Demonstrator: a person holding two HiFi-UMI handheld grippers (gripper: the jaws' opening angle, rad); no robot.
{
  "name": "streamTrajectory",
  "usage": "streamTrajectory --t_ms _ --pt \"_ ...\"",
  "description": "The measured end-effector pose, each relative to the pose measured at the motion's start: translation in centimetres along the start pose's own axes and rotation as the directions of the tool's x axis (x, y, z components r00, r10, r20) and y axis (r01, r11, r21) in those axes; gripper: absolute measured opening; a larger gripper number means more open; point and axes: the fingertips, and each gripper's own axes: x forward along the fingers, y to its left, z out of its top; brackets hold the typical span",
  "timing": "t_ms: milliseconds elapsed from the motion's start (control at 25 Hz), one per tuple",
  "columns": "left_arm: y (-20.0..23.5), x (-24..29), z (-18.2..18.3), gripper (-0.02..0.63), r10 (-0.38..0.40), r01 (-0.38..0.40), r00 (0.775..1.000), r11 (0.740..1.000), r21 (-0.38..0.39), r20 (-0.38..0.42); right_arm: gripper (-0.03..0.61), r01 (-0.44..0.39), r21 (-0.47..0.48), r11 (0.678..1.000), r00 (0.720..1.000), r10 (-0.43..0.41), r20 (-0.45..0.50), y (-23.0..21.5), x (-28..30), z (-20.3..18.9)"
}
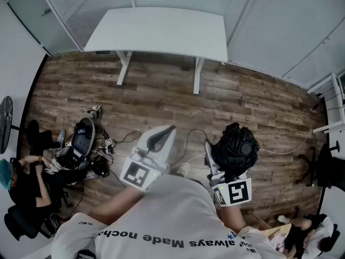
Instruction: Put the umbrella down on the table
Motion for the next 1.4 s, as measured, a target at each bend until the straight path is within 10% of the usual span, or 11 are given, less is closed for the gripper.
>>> streamTrajectory --t_ms 880,1400 --pt "0.9 13.3 0.0 0.003 -0.005 0.005 1.000 1.000 0.015 0.009 0.222 -0.004 0.007 1.000 1.000 0.004 -0.026 -12.1 4.5 -0.5" --pt "18.3 21.8 -1.3 0.003 0.010 -0.010 1.000 1.000 -0.008 -0.005 0.221 -0.002 0.032 0.999 0.999 0.004 -0.052 -16.5 23.2 -3.1"
